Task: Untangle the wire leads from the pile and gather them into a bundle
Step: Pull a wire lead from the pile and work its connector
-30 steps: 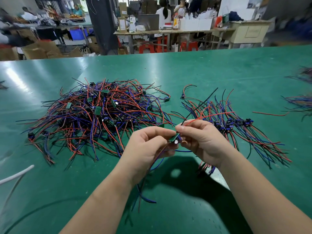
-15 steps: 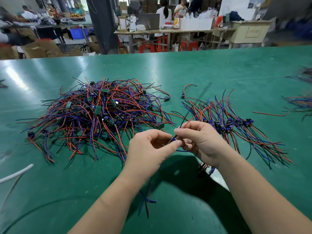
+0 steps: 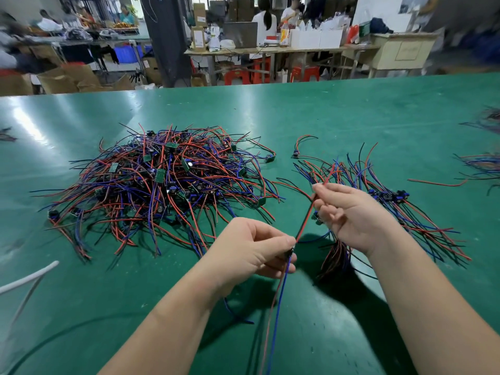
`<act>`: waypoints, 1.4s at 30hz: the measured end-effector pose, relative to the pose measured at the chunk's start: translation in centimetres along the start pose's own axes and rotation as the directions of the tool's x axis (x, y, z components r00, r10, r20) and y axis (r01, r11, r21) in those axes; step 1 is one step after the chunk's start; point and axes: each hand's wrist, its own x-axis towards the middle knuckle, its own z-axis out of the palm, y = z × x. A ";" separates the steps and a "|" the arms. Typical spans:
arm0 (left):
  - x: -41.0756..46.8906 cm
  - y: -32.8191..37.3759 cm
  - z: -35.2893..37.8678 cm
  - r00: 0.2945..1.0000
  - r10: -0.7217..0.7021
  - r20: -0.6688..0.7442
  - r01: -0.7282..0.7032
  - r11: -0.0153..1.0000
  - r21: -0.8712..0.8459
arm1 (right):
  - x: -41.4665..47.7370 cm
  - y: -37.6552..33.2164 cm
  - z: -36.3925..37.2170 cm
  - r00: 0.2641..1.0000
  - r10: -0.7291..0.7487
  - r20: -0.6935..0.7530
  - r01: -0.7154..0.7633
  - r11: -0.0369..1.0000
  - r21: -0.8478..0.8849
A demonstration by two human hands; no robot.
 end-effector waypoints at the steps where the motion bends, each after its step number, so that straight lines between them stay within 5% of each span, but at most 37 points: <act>1: 0.0 -0.2 0.1 1.000 -0.018 0.011 0.017 0.999 0.029 | 0.2 -0.3 -0.3 0.998 -0.014 -0.054 0.016 0.999 0.033; 11: 0.4 -0.8 -0.2 0.999 -0.044 -0.023 0.048 0.981 0.186 | 0.9 -0.6 -1.2 0.970 -0.073 -0.233 0.106 0.985 0.133; 16: 0.9 -0.8 -0.2 0.984 -0.015 -0.180 0.015 1.000 -0.002 | 0.7 -0.6 -1.0 0.964 -0.169 -0.205 0.199 0.971 0.136; 18: 1.2 -0.7 -0.3 0.967 -0.008 -0.253 -0.018 0.995 -0.100 | 0.2 -0.1 -0.6 0.974 -0.209 -0.083 0.201 0.975 -0.098; 20: 1.2 -0.6 -0.3 0.955 0.001 -0.296 -0.051 0.986 -0.160 | -0.4 1.1 0.1 0.954 -0.224 0.198 0.284 0.887 -0.363; 22: 1.2 -0.6 -0.4 0.950 0.015 -0.312 -0.071 0.983 -0.170 | -1.2 2.5 1.3 0.888 -0.174 0.425 0.385 0.787 -0.482; 24: 1.2 -0.7 -0.5 0.949 0.031 -0.312 -0.081 0.986 -0.149 | -1.5 3.7 2.1 0.847 -0.221 0.483 0.488 0.682 -0.545; 30: 1.0 0.0 -0.6 0.953 0.016 -0.303 -0.078 0.978 -0.192 | -1.3 3.4 2.0 0.845 -0.416 0.336 0.532 0.583 -0.614; 35: 0.7 1.1 -1.6 0.952 0.036 -0.305 -0.166 0.896 -0.413 | -0.2 0.4 -0.7 0.725 -0.688 0.037 0.425 0.403 -0.811; 36: 0.6 1.1 -2.0 0.938 0.069 -0.340 -0.197 0.913 -0.357 | 0.0 -0.1 -1.4 0.708 -0.706 0.020 0.357 0.334 -0.872; 38: 0.7 0.8 -2.8 0.852 0.242 -0.465 -0.248 0.967 0.048 | 0.5 -0.5 -2.8 0.712 -0.702 0.015 0.208 0.191 -0.959; 40: 0.7 0.3 -3.6 0.749 0.477 -0.461 -0.197 0.823 0.533 | 0.9 -0.5 -3.5 0.746 -0.666 0.022 0.093 0.072 -0.993; 42: 0.5 0.0 -4.0 0.766 0.511 -0.389 -0.100 0.693 0.714 | 1.1 -0.3 -3.6 0.771 -0.635 0.046 0.076 0.020 -0.997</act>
